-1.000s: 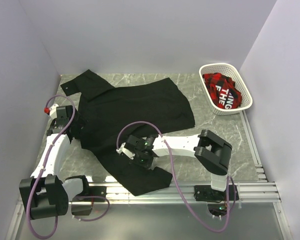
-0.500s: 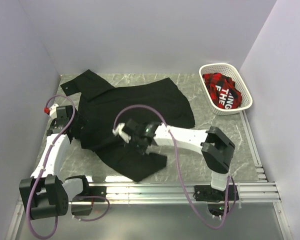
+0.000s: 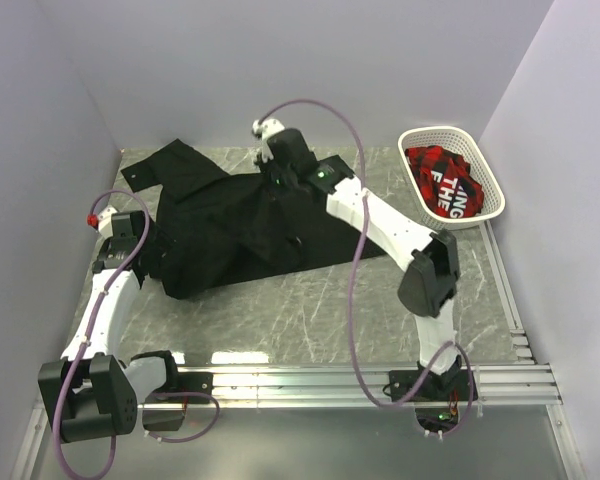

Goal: Fold and stack the long sleeve shirts
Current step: Fold the shirt

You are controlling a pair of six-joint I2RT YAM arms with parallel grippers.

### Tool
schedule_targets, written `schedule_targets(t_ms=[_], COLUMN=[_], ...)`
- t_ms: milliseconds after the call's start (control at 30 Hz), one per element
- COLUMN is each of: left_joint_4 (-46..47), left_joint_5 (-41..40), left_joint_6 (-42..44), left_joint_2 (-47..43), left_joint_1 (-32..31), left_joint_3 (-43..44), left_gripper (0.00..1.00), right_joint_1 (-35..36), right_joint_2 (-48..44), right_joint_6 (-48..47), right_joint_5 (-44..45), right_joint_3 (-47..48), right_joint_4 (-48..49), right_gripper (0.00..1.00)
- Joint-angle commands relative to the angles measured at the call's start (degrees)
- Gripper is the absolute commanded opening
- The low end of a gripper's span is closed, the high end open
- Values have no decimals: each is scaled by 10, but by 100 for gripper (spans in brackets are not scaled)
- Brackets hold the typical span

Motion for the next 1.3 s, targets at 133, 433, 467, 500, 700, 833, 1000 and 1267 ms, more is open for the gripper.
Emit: schedule_targets(t_ms=[133,433,467,500,700,833,1000,1267], left_joint_4=[19,-22,-27,-31,-36,-33,-23,-10], left_joint_5=[30,63,75,81,105,106,104,107], left_joint_6=[-1,-33,-35,-44,-85,-98,-110,-115], left_joint_2=[-9,-17,-20,-22,-36,-21,-7,43], left_joint_1=[-1,-2,-2,-1,-1,-1,-1,-1], left_joint_3=[-8,-16,-18,-28,-71,-88,-100,-99], left_gripper=[99,99,99,99,99,99,98,95], right_joint_1=[-27,-101,-112,-124,-230,-283,-334,-363], right_joint_2=[103,-47,-62,-75,-162,-183,-175,-135], right_joint_6=[76,145,156,166,252,296,317,327], right_joint_5=[9,51,48,43,-38,-81,-98,-121], right_joint_3=[152,-39,-90,-118,-335,-427,-479,-507], right_joint_4=[1,10,6,7,57,88,126,156], right_gripper=[52,71,71,69,58,54,54,53])
